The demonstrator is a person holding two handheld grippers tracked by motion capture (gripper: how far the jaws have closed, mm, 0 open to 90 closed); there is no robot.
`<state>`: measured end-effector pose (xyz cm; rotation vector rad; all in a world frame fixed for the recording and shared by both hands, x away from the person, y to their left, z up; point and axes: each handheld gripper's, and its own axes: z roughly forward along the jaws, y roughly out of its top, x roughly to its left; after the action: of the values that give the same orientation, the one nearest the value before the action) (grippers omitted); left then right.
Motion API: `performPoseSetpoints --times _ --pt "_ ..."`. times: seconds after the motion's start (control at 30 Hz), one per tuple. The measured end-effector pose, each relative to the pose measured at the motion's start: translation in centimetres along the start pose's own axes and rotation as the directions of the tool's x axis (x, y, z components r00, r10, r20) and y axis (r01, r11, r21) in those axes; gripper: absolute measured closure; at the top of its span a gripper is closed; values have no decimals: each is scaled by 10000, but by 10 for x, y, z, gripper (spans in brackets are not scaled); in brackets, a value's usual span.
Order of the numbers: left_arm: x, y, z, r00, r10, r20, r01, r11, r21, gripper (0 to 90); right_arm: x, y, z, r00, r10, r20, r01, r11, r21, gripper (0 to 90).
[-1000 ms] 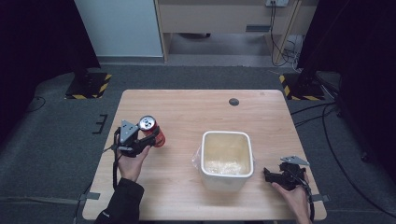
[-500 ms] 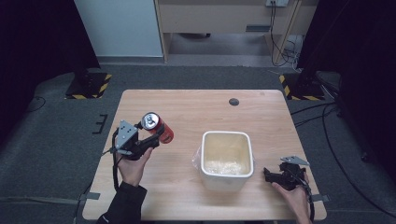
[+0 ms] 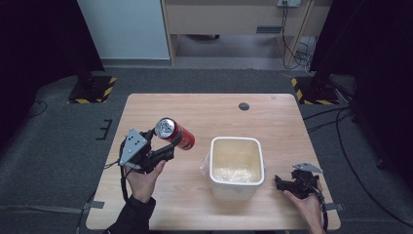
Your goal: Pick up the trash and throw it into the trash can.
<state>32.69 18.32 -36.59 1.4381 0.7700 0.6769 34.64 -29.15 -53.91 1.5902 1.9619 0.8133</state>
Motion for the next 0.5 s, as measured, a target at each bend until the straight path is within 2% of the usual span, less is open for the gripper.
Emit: performPoseSetpoints --times 0.23,0.27,0.5 --pt "-14 5 0 9985 -17 545 33 9995 -307 332 0 0 0 10000 -9 -1 9 10000 4 4" --pt "-18 6 0 9974 -23 727 53 9991 -411 332 0 0 0 10000 -16 2 16 10000 1 4" --pt "-34 8 5 9920 30 1261 35 9987 -508 332 0 0 0 10000 -7 -2 7 10000 3 4"
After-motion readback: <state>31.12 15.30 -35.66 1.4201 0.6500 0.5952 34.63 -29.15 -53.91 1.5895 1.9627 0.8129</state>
